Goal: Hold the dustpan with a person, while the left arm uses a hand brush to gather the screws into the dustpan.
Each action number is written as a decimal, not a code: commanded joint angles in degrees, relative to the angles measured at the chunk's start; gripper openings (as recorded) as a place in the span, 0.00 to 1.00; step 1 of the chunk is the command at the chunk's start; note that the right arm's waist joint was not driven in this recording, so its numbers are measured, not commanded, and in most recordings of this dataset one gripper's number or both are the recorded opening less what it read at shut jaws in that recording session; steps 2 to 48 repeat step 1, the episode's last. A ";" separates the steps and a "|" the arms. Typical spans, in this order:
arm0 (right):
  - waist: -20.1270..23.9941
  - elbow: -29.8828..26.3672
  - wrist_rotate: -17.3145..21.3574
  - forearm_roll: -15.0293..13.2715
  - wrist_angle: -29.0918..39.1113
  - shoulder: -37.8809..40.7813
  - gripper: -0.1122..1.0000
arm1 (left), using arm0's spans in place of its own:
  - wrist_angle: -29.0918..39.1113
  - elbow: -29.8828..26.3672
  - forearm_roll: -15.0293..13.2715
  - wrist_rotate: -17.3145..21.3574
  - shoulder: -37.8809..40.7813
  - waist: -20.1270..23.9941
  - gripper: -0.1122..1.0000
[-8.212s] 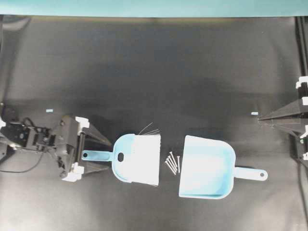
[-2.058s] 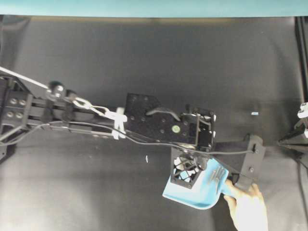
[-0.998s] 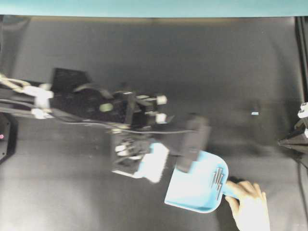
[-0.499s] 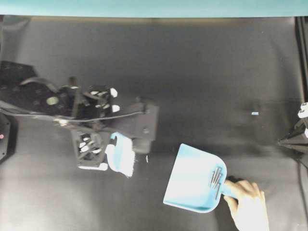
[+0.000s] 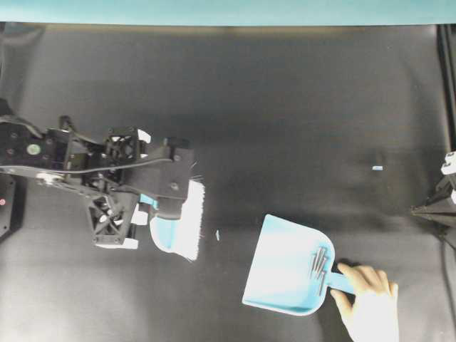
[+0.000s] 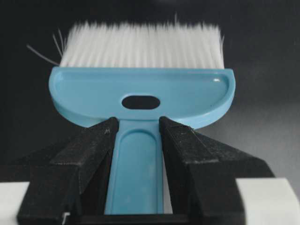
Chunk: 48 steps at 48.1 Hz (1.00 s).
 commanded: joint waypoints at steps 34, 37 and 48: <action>0.00 0.79 -4.39 -0.79 2.64 0.44 0.10 | -1.93 1.05 0.09 -0.09 -1.58 0.00 0.38; 0.00 0.79 -4.39 -0.79 2.64 0.44 0.10 | -1.93 1.05 0.09 -0.09 -1.58 0.00 0.38; 0.00 0.79 -4.39 -0.79 2.64 0.44 0.10 | -1.93 1.05 0.09 -0.09 -1.58 0.00 0.38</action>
